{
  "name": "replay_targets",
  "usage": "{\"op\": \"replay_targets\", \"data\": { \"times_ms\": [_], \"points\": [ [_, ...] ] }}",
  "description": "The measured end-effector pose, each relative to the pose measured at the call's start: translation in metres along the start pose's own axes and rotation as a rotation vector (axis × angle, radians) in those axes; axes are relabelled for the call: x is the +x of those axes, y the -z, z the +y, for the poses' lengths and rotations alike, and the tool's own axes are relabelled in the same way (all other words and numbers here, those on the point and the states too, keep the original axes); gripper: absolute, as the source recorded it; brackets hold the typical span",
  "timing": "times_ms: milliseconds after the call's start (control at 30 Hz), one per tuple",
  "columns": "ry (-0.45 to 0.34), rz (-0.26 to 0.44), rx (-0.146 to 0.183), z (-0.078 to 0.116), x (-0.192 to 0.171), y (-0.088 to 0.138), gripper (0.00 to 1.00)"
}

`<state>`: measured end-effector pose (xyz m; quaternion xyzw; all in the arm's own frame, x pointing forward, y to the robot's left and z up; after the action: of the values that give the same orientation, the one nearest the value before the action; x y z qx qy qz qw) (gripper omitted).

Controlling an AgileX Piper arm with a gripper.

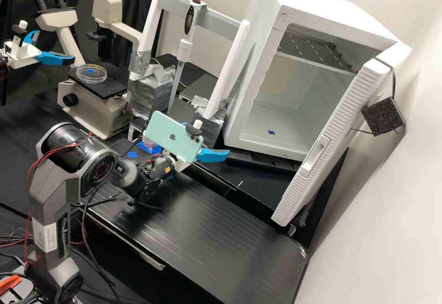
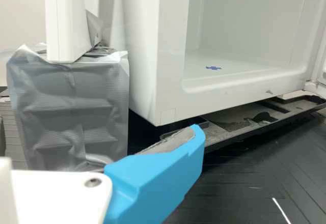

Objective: Move the petri dish to the bench

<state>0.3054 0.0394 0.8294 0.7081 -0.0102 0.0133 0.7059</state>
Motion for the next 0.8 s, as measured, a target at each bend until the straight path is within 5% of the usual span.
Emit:
{"op": "replay_targets", "data": {
  "times_ms": [467, 667, 800],
  "points": [
    [-0.006, 0.044, 0.021, 0.002, -0.025, -0.001, 1.00],
    [-0.039, 0.174, 0.040, 0.007, -0.069, 0.016, 1.00],
    [-0.035, 0.347, 0.045, 0.004, -0.107, 0.046, 1.00]
  ]
}}
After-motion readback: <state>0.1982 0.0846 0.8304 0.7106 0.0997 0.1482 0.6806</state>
